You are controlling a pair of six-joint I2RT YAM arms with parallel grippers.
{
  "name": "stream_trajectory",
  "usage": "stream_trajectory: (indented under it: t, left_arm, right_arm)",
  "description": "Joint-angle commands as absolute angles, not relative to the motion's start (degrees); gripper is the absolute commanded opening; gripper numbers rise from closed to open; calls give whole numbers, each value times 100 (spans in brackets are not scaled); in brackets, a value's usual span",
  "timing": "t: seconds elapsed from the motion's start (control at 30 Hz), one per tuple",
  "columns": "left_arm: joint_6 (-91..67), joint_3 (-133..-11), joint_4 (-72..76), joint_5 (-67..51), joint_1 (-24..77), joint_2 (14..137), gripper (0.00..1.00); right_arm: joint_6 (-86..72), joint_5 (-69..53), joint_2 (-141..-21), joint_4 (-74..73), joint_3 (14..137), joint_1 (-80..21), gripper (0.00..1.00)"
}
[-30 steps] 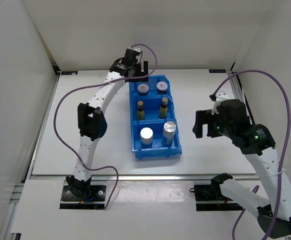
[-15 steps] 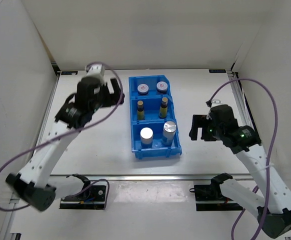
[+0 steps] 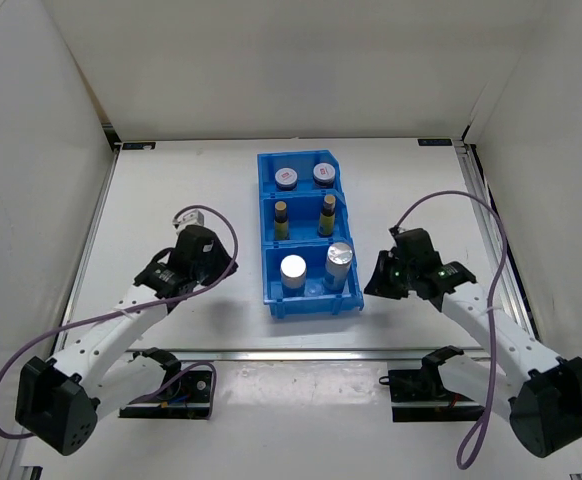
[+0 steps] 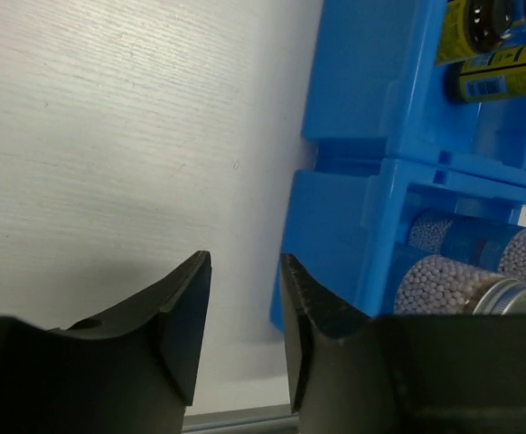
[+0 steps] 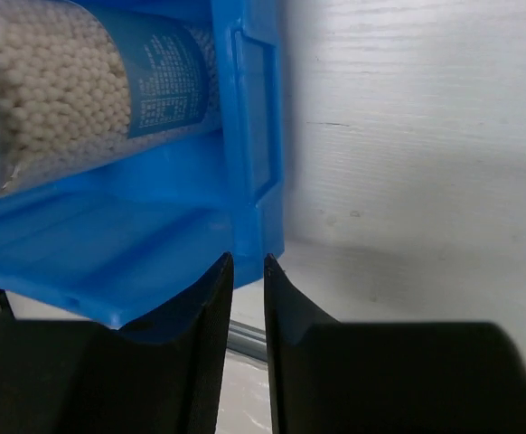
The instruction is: Organize the condiment bottles
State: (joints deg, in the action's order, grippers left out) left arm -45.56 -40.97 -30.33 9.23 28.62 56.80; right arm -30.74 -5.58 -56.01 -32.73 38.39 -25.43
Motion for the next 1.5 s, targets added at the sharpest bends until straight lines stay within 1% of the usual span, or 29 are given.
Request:
stream_trajectory:
  t: [0.0, 0.03, 0.07, 0.13, 0.17, 0.2, 0.23, 0.27, 0.33, 0.47, 0.63, 0.8, 0.97, 1.27, 1.47]
  left_arm:
    - [-5255, -3807, -2532, 862, 2883, 5660, 46]
    - [-5325, -3745, -2470, 792, 2883, 5756, 42]
    - [-5422, -3675, -2374, 713, 2883, 5844, 38]
    - [-5624, -3438, -2207, 659, 2883, 5914, 32]
    - [-5703, -3358, -2145, 590, 2883, 5915, 24]
    - [-5791, -3279, -2014, 519, 2883, 5976, 18]
    - [-5975, -3139, -1961, 519, 2883, 5977, 13]
    - [-6046, -3086, -1899, 449, 2883, 6029, 11]
    - [-6222, -2919, -1593, 264, 2883, 6100, 11]
    - [-6477, -2629, -855, -166, 3014, 6467, 11]
    - [-6724, -2575, -458, -456, 3356, 7022, 11]
    - [-6952, -2575, -202, -510, 3647, 7444, 11]
    - [-7162, -2523, -448, -510, 3832, 7365, 11]
    - [-7576, -2232, -1107, -352, 3990, 6400, 11]
    - [-7682, -2039, -1371, -352, 3990, 6109, 11]
  right_arm:
    - [-3401, -1045, -5782, -2339, 3595, -2549, 24]
    - [-3488, -1046, -5783, -2286, 3595, -2549, 24]
    - [-3489, -1046, -5783, -2207, 3508, -2549, 20]
    - [-3541, -1151, -5783, -2136, 3419, -2549, 15]
    - [-3542, -1151, -5783, -2136, 3367, -2549, 13]
    - [-3542, -1230, -5835, -2136, 3366, -2549, 10]
    - [-3542, -1230, -5836, -2136, 3366, -2549, 8]
    - [-3594, -1230, -5836, -2084, 3314, -2549, 8]
    - [-3647, -1283, -5766, -2030, 3253, -2549, 5]
    - [-3752, -1423, -5835, -1890, 3191, -2549, 5]
    - [-3919, -1608, -6002, -1819, 3120, -2680, 4]
    - [-4061, -1661, -5933, -1819, 2988, -2873, 4]
    - [-4175, -1714, -5739, -1942, 2813, -3067, 3]
    - [-4333, -1775, -5450, -2135, 2593, -3287, 3]
    - [-4333, -1767, -5230, -2452, 2593, -3349, 3]
